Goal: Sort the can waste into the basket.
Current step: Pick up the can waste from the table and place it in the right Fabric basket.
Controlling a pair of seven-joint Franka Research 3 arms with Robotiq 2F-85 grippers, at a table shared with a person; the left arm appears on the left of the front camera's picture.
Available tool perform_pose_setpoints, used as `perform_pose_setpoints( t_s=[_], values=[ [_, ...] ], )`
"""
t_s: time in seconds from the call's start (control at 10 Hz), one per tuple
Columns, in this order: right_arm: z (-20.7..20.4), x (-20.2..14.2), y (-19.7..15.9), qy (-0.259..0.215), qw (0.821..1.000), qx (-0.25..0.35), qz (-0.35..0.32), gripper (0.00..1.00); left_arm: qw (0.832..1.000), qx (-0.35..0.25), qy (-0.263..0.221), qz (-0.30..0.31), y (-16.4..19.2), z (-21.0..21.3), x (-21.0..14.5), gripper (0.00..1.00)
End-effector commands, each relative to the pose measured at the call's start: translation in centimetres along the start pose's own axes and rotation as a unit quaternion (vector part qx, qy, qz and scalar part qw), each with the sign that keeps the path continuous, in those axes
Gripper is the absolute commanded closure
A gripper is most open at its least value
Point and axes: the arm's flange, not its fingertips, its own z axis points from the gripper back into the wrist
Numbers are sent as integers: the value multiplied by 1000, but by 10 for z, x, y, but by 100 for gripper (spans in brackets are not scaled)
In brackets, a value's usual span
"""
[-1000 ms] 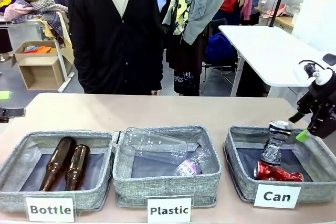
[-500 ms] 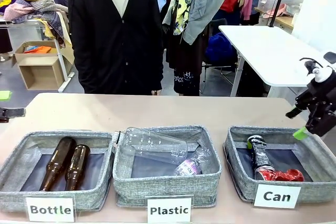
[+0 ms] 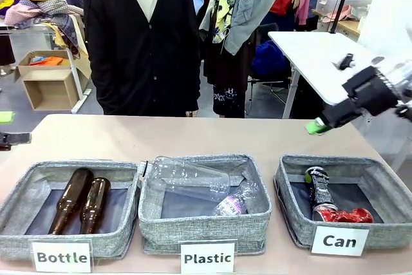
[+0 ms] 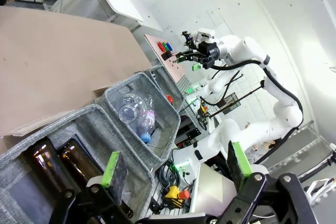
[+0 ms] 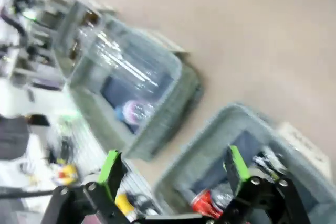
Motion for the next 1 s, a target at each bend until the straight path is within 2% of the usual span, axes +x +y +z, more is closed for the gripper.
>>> perform_pose_setpoints(
  t_s=[0.0, 0.2, 0.3, 0.4, 0.5, 0.6, 0.9],
  values=[
    [4, 33, -23, -76, 939, 176, -285, 0, 1000, 3, -2, -7, -2, -2, -1, 0],
    [9, 35, -48, -71, 899, 258, -346, 0, 1000, 3, -2, -7, -2, -2, -1, 0],
    [9, 32, -58, -69, 887, 270, -369, 0, 1000, 3, -2, -7, -2, -2, -1, 0],
    [11, 29, -69, -82, 875, 288, -381, 0, 1000, 3, -2, -7, -2, -2, -1, 0],
    [16, 26, -78, -115, 864, 298, -389, 0, 1000, 3, -2, -7, -2, -2, -1, 0],
    [7, 21, -67, -25, 919, 243, -311, 0, 1000, 3, -2, -7, -2, -2, -1, 0],
    [7, 21, -67, -25, 919, 243, -311, 0, 1000, 3, -2, -7, -2, -2, -1, 0]
  ],
)
